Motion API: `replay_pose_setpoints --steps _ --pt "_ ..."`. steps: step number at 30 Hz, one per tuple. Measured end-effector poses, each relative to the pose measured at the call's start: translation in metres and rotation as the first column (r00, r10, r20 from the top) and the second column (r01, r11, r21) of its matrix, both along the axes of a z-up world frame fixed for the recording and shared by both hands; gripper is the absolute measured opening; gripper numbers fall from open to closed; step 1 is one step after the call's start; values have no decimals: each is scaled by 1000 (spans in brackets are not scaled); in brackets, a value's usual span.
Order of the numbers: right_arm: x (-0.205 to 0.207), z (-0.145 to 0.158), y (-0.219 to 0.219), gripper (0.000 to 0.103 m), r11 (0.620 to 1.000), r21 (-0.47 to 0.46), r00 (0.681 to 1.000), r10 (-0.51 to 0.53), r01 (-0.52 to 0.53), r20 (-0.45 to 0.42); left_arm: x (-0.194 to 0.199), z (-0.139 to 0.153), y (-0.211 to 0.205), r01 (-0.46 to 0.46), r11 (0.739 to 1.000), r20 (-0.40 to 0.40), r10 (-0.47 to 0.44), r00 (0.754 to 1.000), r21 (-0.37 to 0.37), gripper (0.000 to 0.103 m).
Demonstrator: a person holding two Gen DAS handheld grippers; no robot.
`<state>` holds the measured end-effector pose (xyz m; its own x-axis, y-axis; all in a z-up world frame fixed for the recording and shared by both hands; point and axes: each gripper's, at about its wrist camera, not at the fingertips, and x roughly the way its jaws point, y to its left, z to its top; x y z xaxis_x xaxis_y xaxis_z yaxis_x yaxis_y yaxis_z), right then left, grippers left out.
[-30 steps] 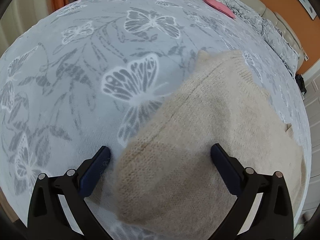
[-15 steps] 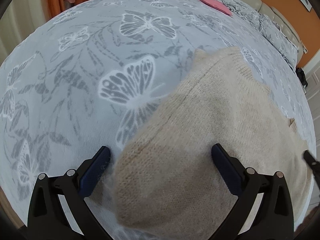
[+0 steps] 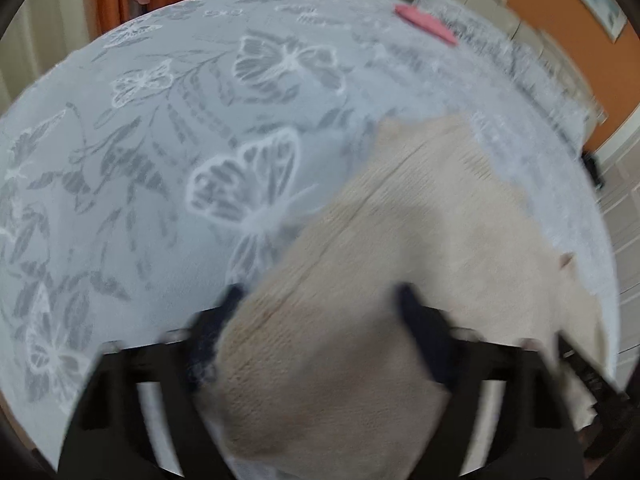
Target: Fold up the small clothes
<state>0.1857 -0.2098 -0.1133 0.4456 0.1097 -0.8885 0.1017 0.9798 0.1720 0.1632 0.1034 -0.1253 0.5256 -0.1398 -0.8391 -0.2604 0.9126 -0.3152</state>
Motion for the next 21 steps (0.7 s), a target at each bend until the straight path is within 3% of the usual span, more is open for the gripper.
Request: replay_pose_setpoints --steps 1,3,6,7,9,13,17,18,21 --pt "1 -1 -2 0 1000 15 1000 -4 4 -1 2 0 3 13 996 12 -12 1000 -83 32" --pt "2 -2 -7 0 999 49 1000 -13 13 -6 2 -1 7 -17 988 7 19 1000 -151 22" --pt "2 -4 -15 0 994 110 1000 -24 26 -13 -3 2 16 -91 956 15 99 995 -279 15" --pt "3 -5 -18 0 991 133 999 -29 31 -16 -7 9 20 -112 926 33 132 991 -360 14" --pt "3 -8 -27 0 979 199 999 -45 50 -29 -12 25 18 -116 893 62 158 986 -436 13" --pt "3 -15 -46 0 935 344 995 -73 92 -67 -14 81 -22 -10 894 185 104 977 -447 13" --pt "0 -12 -69 2 863 480 988 -128 156 -90 -14 135 -103 208 894 296 -90 951 -397 13" --pt "-4 -4 -82 9 843 510 984 -165 175 -65 -14 143 -126 255 895 309 -142 940 -366 13" --pt "-17 27 -118 9 833 513 966 -256 207 26 -19 145 -195 381 883 291 -301 908 -275 13"
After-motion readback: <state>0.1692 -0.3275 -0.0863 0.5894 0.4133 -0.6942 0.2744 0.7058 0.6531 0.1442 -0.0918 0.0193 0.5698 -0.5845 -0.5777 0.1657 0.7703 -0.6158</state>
